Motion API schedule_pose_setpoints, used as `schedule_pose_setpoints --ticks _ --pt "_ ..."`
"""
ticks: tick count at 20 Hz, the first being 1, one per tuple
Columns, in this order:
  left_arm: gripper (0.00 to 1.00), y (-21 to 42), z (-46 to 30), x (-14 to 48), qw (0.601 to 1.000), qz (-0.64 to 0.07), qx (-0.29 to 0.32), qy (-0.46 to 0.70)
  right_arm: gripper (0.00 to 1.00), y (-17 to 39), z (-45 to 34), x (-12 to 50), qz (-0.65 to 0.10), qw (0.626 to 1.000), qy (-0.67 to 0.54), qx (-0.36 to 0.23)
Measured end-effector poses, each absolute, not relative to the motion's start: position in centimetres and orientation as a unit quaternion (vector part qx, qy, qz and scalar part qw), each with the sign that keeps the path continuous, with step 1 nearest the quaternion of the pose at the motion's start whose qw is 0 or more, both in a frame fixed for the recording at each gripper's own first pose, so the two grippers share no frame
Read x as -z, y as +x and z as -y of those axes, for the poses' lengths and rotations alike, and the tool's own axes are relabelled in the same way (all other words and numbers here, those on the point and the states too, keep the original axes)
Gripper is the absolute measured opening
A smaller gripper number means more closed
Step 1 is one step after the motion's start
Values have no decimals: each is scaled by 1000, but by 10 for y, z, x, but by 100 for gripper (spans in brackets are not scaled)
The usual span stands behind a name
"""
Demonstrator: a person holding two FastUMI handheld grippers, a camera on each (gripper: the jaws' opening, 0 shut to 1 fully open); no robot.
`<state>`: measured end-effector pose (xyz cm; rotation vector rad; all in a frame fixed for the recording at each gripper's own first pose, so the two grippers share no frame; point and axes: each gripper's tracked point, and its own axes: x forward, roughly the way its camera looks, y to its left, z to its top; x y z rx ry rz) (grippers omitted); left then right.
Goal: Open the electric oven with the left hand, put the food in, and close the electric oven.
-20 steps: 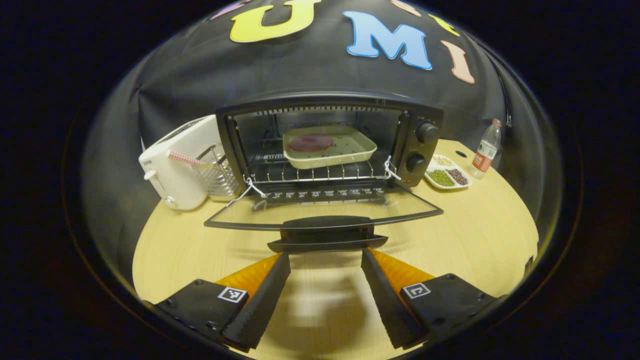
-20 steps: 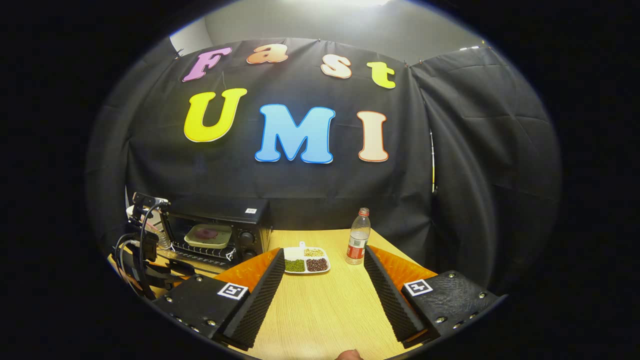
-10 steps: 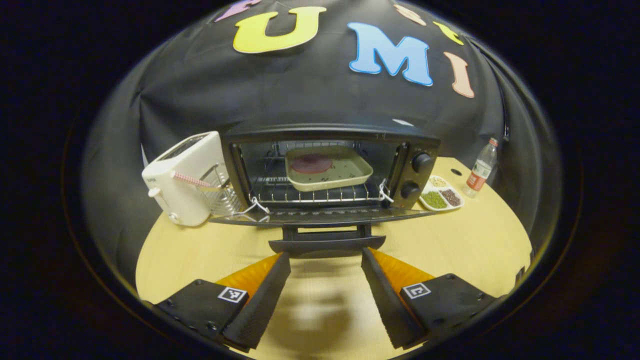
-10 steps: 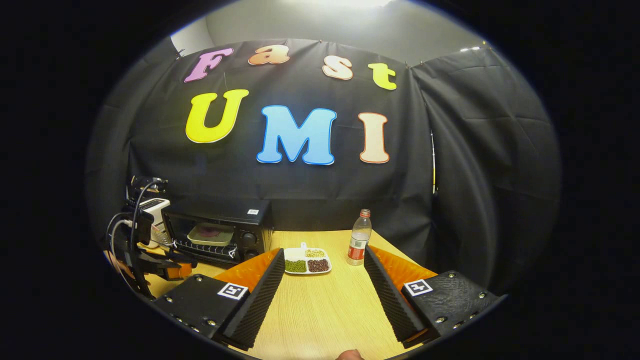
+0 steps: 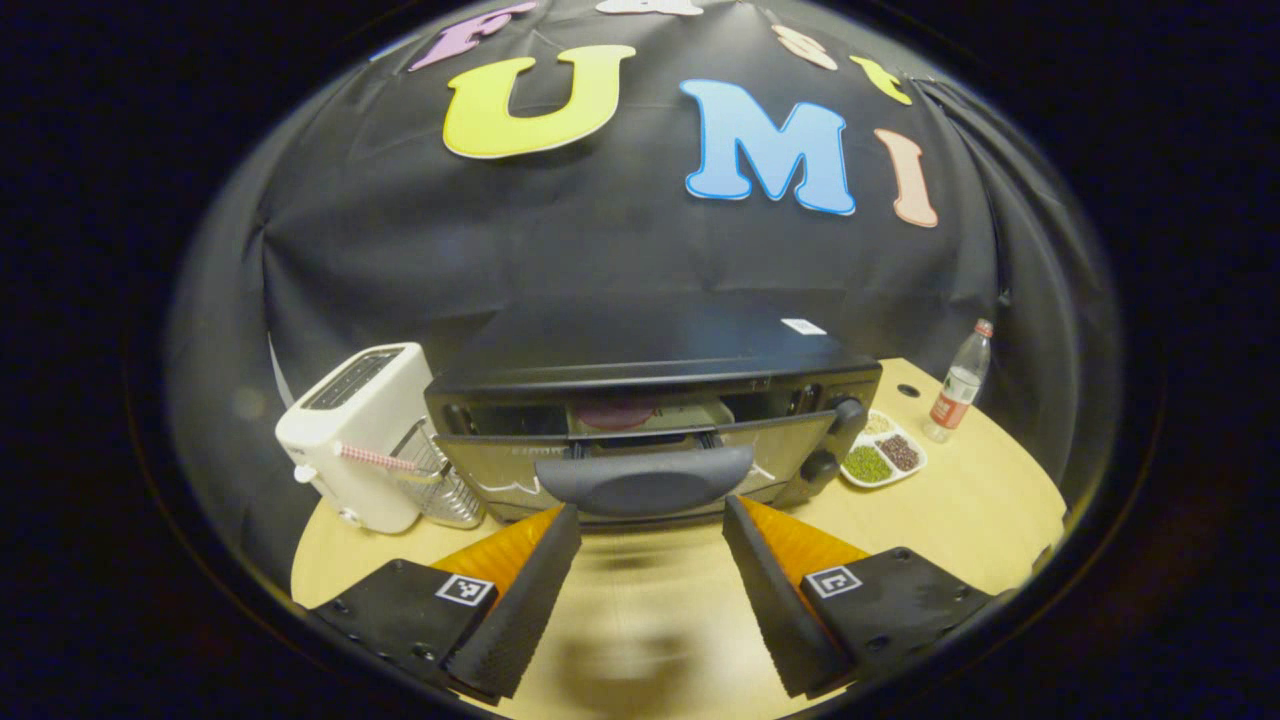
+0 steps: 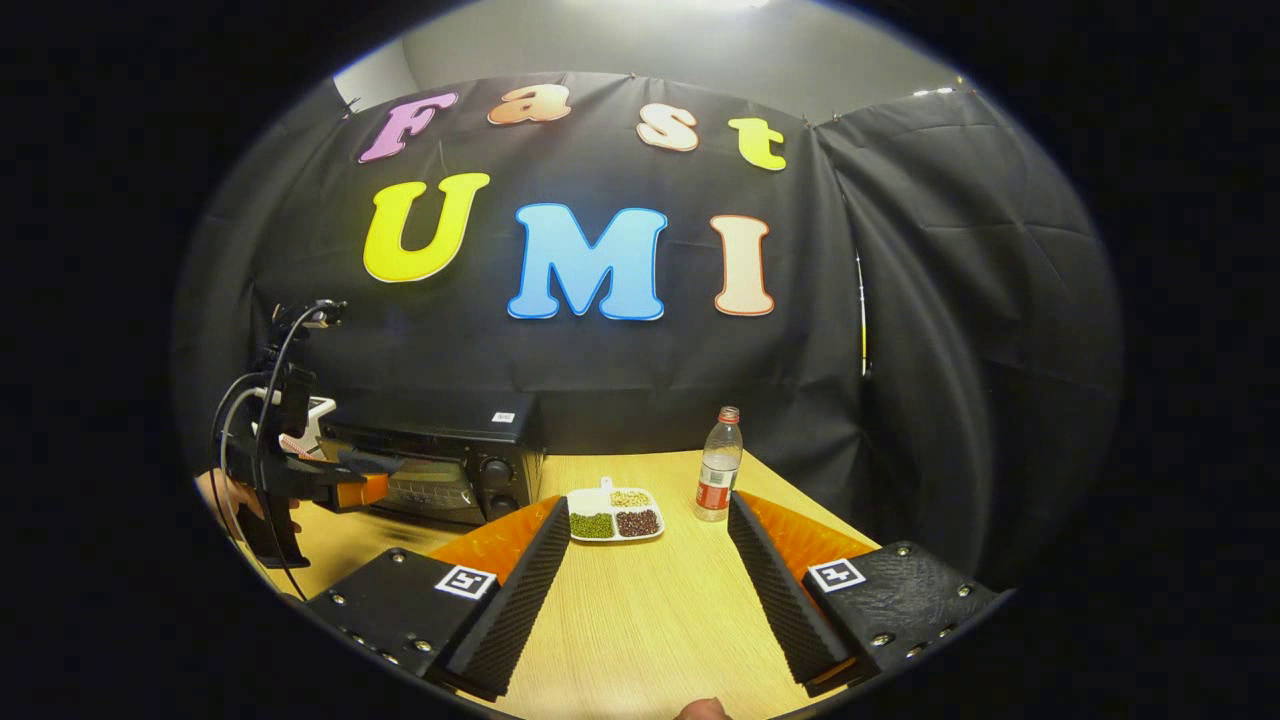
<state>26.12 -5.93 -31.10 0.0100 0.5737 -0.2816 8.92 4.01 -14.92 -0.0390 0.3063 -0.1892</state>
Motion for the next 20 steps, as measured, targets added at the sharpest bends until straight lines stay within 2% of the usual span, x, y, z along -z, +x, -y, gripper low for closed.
schedule_pose_setpoints --ticks 1,2,4,8,9,10,11,13,16,20 --pt "97 265 62 307 953 -267 140 1 98 89 -40 149 -151 984 -18 95" --pt "93 268 64 299 957 -253 143 -3 98 89 -40 147 -149 984 -17 96" --pt "97 267 68 276 964 -218 148 -17 98 89 -38 143 -141 985 -16 97" --pt "97 251 66 209 980 -138 143 -28 98 95 -34 124 -116 990 -9 84" --pt "94 241 66 194 982 -125 141 -24 98 98 -33 119 -110 991 -9 77" --pt "97 233 65 180 984 -112 137 -22 98 99 -31 113 -103 992 -9 71" --pt "94 224 65 167 985 -105 133 -22 98 97 -29 105 -95 993 -7 62" --pt "100 200 66 140 988 -88 122 -28 98 93 -28 93 -85 996 -1 38" --pt "97 161 67 110 991 -75 102 -35 98 82 -21 79 -75 997 1 5" --pt "100 104 67 82 995 -61 78 -32 98 63 -9 64 -61 998 6 -25"
